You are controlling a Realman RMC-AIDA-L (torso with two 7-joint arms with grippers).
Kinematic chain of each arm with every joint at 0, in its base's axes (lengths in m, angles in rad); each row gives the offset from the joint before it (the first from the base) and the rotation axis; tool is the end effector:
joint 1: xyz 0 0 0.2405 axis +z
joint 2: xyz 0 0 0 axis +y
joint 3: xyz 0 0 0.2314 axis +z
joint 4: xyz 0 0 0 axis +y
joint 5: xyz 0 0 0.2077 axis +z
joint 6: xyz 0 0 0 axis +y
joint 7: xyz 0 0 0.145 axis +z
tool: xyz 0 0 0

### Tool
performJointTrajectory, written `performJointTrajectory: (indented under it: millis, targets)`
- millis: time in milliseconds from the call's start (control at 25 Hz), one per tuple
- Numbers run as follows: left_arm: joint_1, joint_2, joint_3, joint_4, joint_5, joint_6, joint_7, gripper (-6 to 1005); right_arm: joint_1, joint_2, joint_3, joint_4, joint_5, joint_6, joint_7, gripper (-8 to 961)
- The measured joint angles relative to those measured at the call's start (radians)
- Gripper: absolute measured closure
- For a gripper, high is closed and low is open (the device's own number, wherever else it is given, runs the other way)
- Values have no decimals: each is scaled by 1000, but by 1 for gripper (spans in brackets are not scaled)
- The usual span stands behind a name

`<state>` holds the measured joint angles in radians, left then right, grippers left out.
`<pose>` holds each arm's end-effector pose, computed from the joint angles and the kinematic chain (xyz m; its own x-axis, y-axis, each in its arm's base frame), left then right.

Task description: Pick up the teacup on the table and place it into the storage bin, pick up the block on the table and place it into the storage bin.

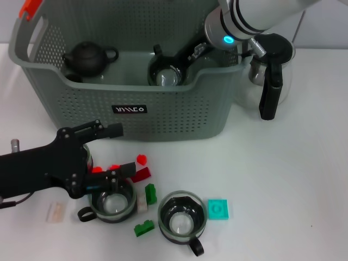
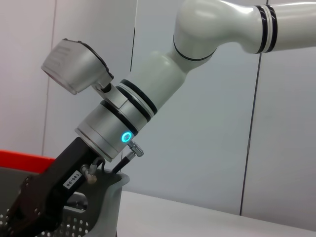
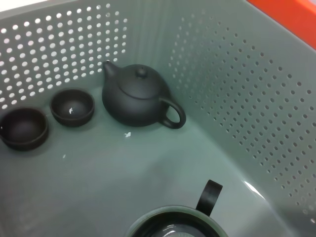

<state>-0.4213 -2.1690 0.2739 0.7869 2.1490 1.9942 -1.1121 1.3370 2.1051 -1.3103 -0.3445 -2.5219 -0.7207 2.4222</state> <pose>-0.2537 0.2464 0.0406 0.7281 0.1232 0.6743 0.3198 -0.9311 -0.1752 0.0600 0.4538 -0.0813 0.9135 -0.4034 0.0531 -0.3073 -0.7697 -0.5596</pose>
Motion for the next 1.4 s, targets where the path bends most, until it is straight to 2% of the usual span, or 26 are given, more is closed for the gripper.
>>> performJointTrajectory:
  millis: [520, 640, 760, 920, 960, 1000, 1120, 1400]
  targets:
    - [1, 0, 4, 0, 0, 0, 0, 171, 1, 1, 4, -14, 5, 1, 5, 786]
    - [1, 0, 4, 0, 0, -1, 0, 171, -4, -3, 11, -40, 6, -5, 17, 782]
    - [1, 0, 3, 0, -5, 0, 0, 171, -44, -9, 13, -155, 6, -66, 51, 780]
    - [1, 0, 0, 0, -6, 0, 0, 171, -136, -14, 28, -417, 1, -196, 103, 778]
    - [1, 0, -2, 0, -6, 0, 0, 171, -163, -15, 64, -524, 1, -273, 112, 778]
    - [1, 0, -3, 0, -6, 0, 0, 171, -163, -15, 64, -524, 1, -273, 112, 759]
    - [1, 0, -4, 0, -7, 0, 0, 171, -181, -14, 130, -627, 4, -394, 105, 700]
    - [3, 0, -4, 0, -8, -2, 0, 170, -217, -13, 233, -860, 7, -718, 120, 520]
